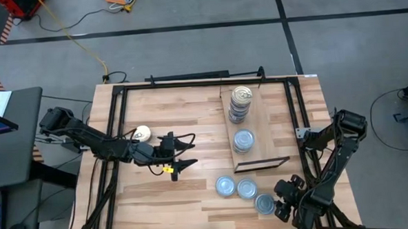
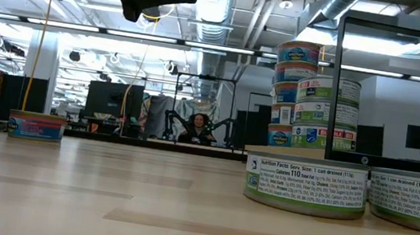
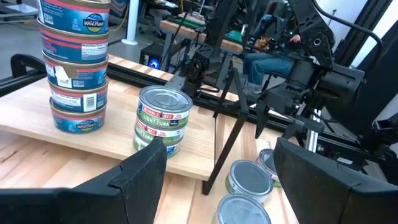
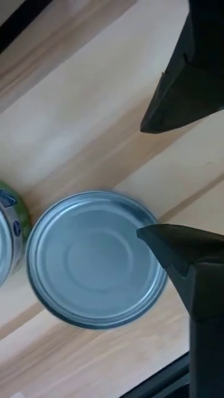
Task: Stack canned seafood by type on shelf
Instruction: Stack the green tuna can on top of the other green tuna can on the shelf
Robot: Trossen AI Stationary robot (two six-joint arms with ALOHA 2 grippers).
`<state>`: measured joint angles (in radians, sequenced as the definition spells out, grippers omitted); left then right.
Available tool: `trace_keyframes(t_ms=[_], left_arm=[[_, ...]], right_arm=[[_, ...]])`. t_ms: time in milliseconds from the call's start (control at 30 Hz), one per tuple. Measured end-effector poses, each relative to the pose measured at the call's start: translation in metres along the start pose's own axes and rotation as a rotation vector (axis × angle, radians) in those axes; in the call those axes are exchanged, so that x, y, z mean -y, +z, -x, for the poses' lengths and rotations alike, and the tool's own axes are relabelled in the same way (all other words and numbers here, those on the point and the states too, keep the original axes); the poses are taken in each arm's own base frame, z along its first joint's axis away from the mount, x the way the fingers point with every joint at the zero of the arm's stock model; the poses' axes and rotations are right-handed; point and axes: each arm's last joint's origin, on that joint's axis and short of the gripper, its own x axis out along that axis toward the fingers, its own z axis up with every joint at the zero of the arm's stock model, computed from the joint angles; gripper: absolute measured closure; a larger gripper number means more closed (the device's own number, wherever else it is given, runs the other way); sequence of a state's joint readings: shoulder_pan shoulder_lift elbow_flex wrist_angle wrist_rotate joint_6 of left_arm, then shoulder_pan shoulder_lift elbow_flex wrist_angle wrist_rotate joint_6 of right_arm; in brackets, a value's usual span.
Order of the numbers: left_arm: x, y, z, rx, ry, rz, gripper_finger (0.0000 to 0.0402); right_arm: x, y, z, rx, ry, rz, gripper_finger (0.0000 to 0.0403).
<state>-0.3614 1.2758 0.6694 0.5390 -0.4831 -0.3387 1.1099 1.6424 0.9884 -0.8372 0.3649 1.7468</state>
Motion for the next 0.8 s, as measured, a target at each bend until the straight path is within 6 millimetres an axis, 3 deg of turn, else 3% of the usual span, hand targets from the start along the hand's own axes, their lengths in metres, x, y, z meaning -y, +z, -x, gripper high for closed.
trace_keyframes(t_ms=[367,567,800], left_arm=[[0.0,-0.001,0.0,-0.006,0.002,-0.004,0.0121],[0.0,-0.001,0.0,-0.009,0.002,-0.006,0.0121],[0.0,-0.001,0.0,-0.01,0.002,-0.007,0.0121]], right_arm=[[0.02,-0.008,-0.019,-0.109,-0.077,-0.042,0.013],[0.029,-0.01,-0.016,-0.151,-0.17,-0.061,0.013],[0.012,-0.005,0.008,-0.079,0.004,-0.064,0.013]])
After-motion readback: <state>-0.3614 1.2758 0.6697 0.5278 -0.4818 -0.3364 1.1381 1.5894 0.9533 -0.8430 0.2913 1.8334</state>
